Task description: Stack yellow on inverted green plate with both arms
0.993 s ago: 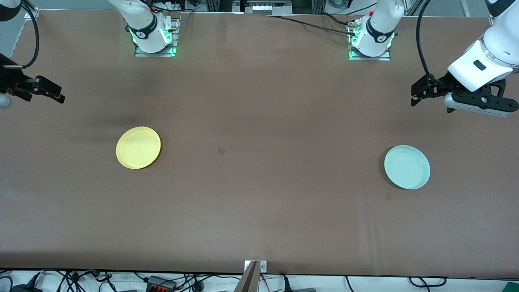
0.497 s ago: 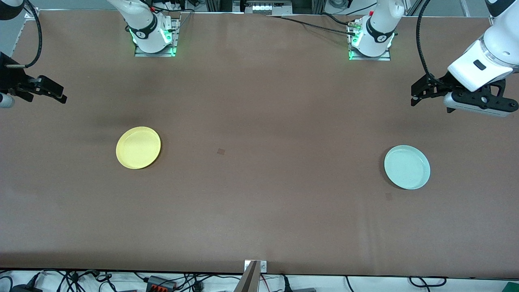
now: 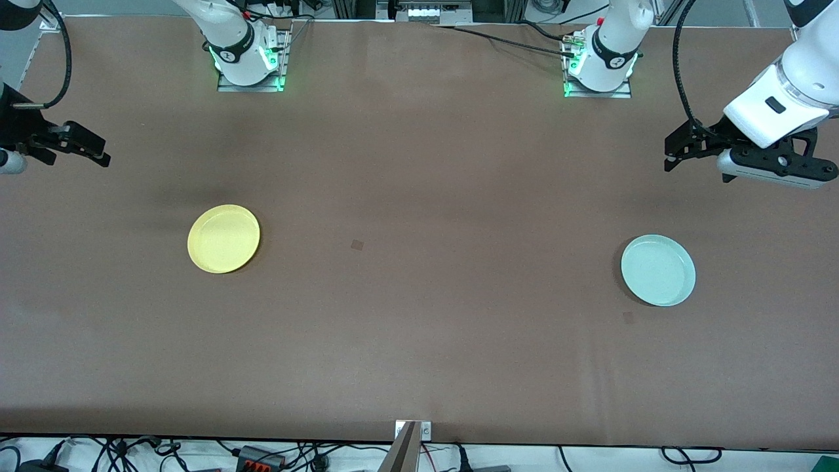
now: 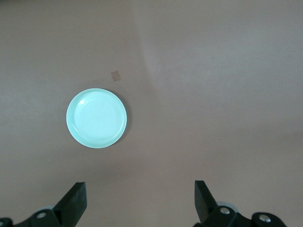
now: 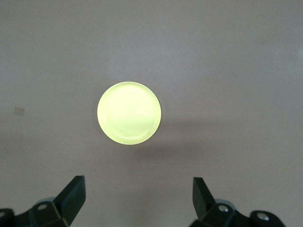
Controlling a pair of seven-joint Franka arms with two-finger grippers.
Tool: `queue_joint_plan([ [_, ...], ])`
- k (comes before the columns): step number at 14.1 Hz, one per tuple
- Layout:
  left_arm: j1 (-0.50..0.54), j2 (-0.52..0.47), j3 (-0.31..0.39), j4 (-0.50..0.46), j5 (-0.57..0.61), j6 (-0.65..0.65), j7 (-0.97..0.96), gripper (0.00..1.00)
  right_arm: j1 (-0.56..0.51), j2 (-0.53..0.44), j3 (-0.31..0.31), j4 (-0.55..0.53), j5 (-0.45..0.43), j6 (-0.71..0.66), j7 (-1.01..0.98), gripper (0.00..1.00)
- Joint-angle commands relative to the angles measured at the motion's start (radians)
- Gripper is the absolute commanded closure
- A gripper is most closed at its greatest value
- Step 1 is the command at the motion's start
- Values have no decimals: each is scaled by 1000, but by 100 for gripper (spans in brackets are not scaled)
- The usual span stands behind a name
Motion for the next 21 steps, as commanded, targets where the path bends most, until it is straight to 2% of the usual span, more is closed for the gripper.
queue_joint_plan([
  [1, -1, 14, -2, 30, 10, -14, 11, 0, 9, 1, 0, 17, 0, -18, -7, 0],
  [14, 5, 15, 0, 30, 11, -14, 11, 0, 10, 15, 1, 17, -11, -8, -9, 0],
  [21, 2, 35, 0, 30, 11, -26, 5, 0, 9, 68, 1, 19, -9, -14, -10, 0],
])
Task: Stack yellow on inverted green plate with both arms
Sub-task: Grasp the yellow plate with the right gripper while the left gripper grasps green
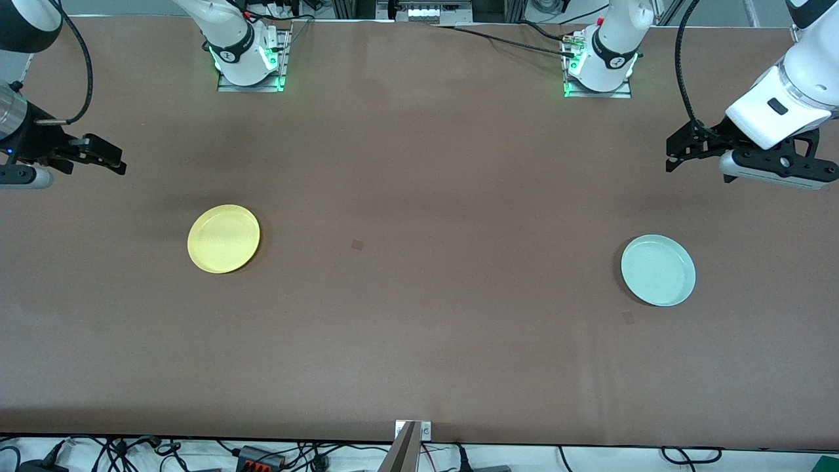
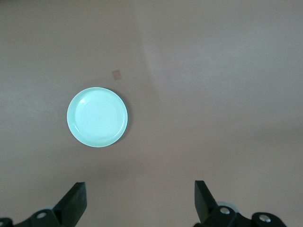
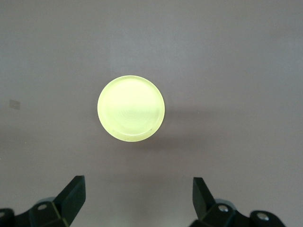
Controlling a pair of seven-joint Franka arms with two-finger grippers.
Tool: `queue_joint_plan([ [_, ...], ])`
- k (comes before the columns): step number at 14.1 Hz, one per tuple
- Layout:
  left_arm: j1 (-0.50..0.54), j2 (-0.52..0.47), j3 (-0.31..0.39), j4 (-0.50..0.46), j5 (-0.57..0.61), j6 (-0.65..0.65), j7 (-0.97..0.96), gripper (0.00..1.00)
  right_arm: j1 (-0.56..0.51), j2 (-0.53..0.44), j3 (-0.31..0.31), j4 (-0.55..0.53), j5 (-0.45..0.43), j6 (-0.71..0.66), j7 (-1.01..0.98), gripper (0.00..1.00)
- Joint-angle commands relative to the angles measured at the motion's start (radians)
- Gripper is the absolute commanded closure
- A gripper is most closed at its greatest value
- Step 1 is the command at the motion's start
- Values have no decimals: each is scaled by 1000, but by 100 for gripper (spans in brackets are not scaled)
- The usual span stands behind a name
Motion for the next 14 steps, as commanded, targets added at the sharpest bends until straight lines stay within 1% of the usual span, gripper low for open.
queue_joint_plan([
  [1, -4, 44, -1, 30, 11, -22, 5, 0, 0, 28, 1, 19, -9, -17, -8, 0],
  [6, 10, 85, 6, 42, 10, -22, 13, 0, -3, 39, 1, 20, 0, -15, -5, 0],
  [8, 12, 126, 13, 42, 13, -22, 7, 0, -6, 42, -1, 20, 2, -18, -7, 0],
  [9, 28, 130, 19, 39, 21, -22, 26, 0, -6, 45, -1, 20, 2, -17, -7, 0],
  [10, 68, 146, 19, 32, 22, -22, 40, 0, -7, 49, -4, 20, 2, -17, -7, 0],
  [12, 119, 215, 19, 34, 22, -10, 75, 0, -9, 54, -5, 22, 2, -17, -7, 0],
  [14, 174, 278, 17, 41, 25, 62, 130, 0, -10, 55, -8, 22, 2, -18, -11, 0],
])
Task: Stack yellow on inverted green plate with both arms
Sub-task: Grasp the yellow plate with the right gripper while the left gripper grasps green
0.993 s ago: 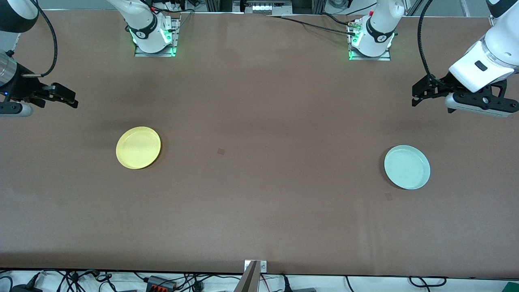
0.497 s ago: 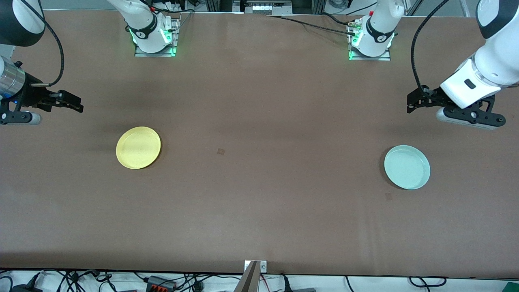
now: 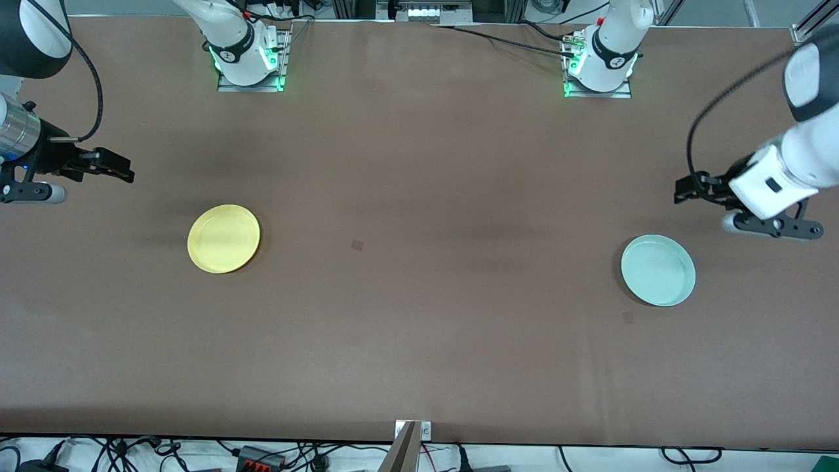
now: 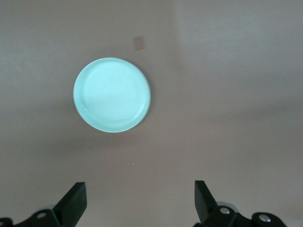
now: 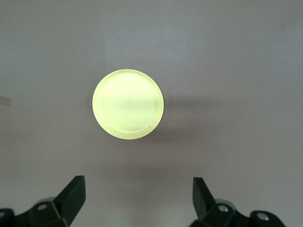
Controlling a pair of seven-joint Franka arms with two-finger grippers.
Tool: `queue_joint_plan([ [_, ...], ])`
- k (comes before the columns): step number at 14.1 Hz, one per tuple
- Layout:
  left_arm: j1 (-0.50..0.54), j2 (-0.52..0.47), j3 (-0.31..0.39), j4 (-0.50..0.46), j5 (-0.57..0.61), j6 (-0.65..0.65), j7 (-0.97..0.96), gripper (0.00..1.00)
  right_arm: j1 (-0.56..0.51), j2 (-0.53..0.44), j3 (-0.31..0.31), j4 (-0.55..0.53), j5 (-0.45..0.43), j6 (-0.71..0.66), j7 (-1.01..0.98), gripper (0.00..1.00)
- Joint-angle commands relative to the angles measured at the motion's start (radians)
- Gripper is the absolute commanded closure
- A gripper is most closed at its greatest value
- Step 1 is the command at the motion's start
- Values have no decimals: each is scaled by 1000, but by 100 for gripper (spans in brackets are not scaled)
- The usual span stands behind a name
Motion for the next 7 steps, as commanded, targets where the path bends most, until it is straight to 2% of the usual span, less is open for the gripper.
queue_joint_plan([
  [1, 63, 111, -4, 35, 10, 97, 111, 0, -7, 11, -1, 21, 0, -18, -13, 0],
  [4, 133, 234, -9, 34, -3, 223, 204, 0, -19, 27, -3, 20, 0, -24, -14, 0],
  [7, 187, 360, -18, 32, -19, 355, 248, 0, -30, 120, -3, 20, 2, -32, -5, 0],
])
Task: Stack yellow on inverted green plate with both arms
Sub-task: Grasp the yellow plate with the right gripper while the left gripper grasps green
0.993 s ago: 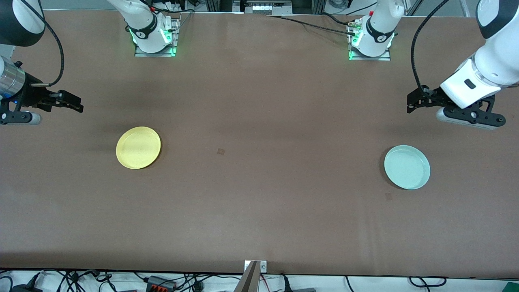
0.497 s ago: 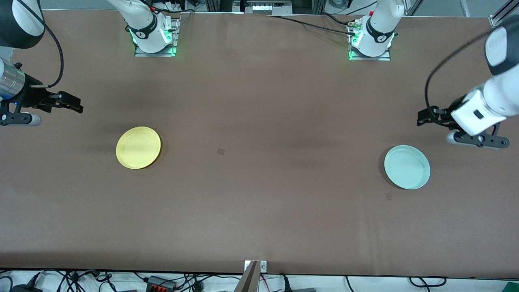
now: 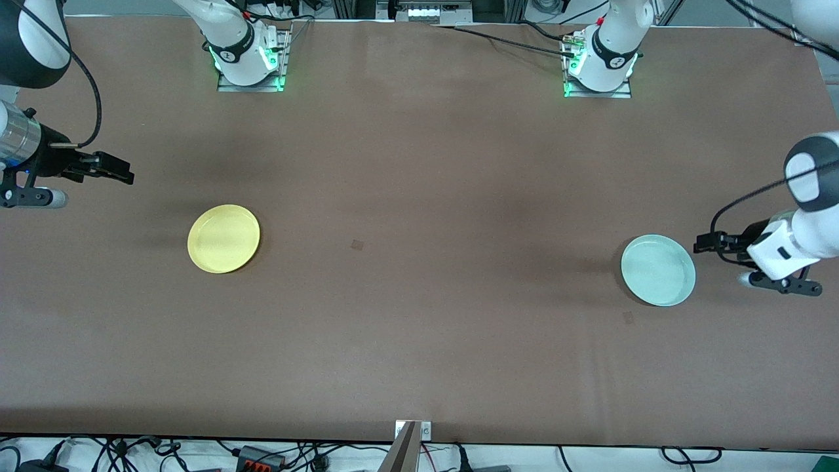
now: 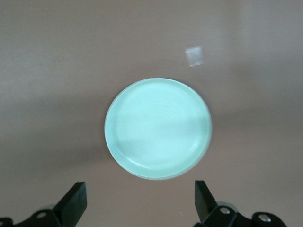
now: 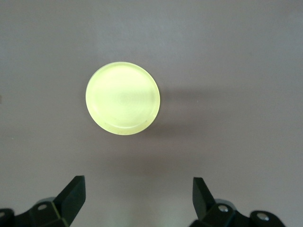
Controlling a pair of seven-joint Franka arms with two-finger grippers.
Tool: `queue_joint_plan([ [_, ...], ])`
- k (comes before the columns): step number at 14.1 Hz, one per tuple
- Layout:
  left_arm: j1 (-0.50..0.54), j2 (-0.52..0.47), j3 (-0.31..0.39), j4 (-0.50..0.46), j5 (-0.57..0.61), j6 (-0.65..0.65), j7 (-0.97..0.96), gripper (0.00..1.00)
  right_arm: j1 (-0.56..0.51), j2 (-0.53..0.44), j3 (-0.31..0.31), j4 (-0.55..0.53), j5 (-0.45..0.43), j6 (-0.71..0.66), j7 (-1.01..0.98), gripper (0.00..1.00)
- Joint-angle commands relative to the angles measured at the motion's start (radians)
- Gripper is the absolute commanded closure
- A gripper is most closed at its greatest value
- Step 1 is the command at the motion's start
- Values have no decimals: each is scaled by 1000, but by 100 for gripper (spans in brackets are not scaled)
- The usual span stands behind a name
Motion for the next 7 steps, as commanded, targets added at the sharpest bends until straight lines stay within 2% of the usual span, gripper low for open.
queue_joint_plan([
  [1, 40, 97, -20, 28, -33, 64, 65, 0, -14, 119, 6, 23, 8, 0, -2, 0],
  [4, 84, 163, -21, 30, -65, 93, 148, 0, -17, 222, 5, 23, 69, 43, 4, 0],
  [7, 133, 244, -35, 26, -212, 168, 320, 0, -35, 325, 6, 21, 72, 103, 5, 0],
])
